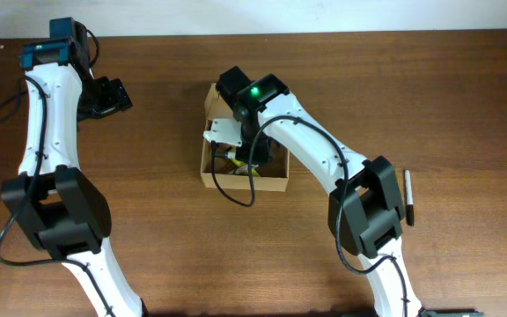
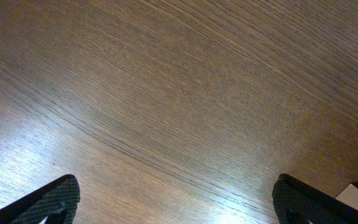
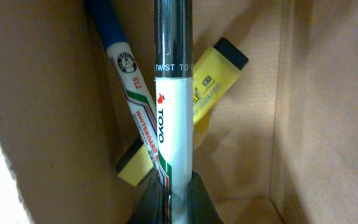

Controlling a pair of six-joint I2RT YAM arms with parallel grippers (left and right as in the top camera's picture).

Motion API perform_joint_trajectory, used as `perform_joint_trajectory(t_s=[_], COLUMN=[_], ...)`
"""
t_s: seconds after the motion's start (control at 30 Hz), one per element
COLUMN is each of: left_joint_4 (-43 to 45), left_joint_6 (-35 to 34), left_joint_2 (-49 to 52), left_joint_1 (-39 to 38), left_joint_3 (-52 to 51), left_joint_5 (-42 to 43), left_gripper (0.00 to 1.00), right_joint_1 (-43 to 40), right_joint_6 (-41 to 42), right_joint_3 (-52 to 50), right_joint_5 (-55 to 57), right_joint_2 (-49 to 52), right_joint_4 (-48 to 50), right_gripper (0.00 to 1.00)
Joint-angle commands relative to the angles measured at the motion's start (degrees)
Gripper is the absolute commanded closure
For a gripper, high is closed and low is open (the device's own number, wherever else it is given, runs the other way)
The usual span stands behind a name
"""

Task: Pack container
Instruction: 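Carry the white marker into the box and release it, then withdraw the right gripper and lower it onto the black pen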

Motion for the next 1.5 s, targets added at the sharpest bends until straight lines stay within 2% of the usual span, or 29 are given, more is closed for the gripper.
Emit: perform_joint_trajectory(t_s=[0.0, 0.03, 0.07, 0.1, 0.2, 0.37, 0.57, 0.73, 0.87, 0.97, 1.13, 1.23, 1.47], left_joint_4=[0.0, 0.0, 0.0, 0.0, 0.0, 0.0, 0.0, 0.0, 0.0, 0.0, 0.0, 0.0, 0.0], left_joint_6=[0.7, 0.7, 0.7, 0.7, 0.7, 0.7, 0.7, 0.7, 0.7, 0.7, 0.7, 0.7, 0.7], left_joint_2=[-0.1, -0.1, -0.1, -0.1, -0.1, -0.1, -0.1, -0.1, -0.1, -0.1, -0.1, -0.1, -0.1], left_joint_1=[-0.1, -0.1, -0.1, -0.1, -0.1, -0.1, -0.1, -0.1, -0.1, -0.1, -0.1, -0.1, -0.1], left_joint_3=[-0.2, -0.2, -0.2, -0.2, -0.2, -0.2, -0.2, -0.2, -0.2, -0.2, -0.2, -0.2, -0.2], left_joint_5=[0.4, 0.4, 0.4, 0.4, 0.4, 0.4, 0.4, 0.4, 0.4, 0.4, 0.4, 0.4, 0.4], left_gripper=[0.0, 0.0, 0.0, 0.0, 0.0, 0.0, 0.0, 0.0, 0.0, 0.0, 0.0, 0.0, 0.0], right_joint_1=[-0.2, -0.2, -0.2, -0.2, -0.2, -0.2, -0.7, -5.9, -13.6, -20.4, -29.8, -32.4, -31.3], right_joint_6=[1.2, 1.5, 2.3, 2.4, 3.2, 8.0, 12.7, 19.7, 23.2, 26.5, 35.2, 43.0, 47.9], right_joint_3=[-0.5, -0.5, -0.7, -0.7, -0.6, -0.6, -0.6, -0.6, -0.7, -0.8, -3.4, -7.0, -27.0], right_joint_5=[-0.5, -0.5, -0.5, -0.5, -0.1, 5.6, 16.9, 18.5, 13.7, 8.2, 4.3, 4.3, 4.7], right_joint_2=[1.8, 2.1, 2.3, 2.3, 1.9, -1.2, -11.1, -21.6, -28.4, -31.7, -32.5, -31.3, -30.4], right_joint_4=[0.5, 0.5, 0.5, 0.4, 0.3, 0.2, -0.7, 0.4, 0.7, 0.9, 1.8, -0.2, 4.1], right_gripper=[0.96, 0.95, 0.84, 0.64, 0.51, 0.43, 0.32, 0.32, 0.34, 0.41, 0.41, 0.41, 0.41])
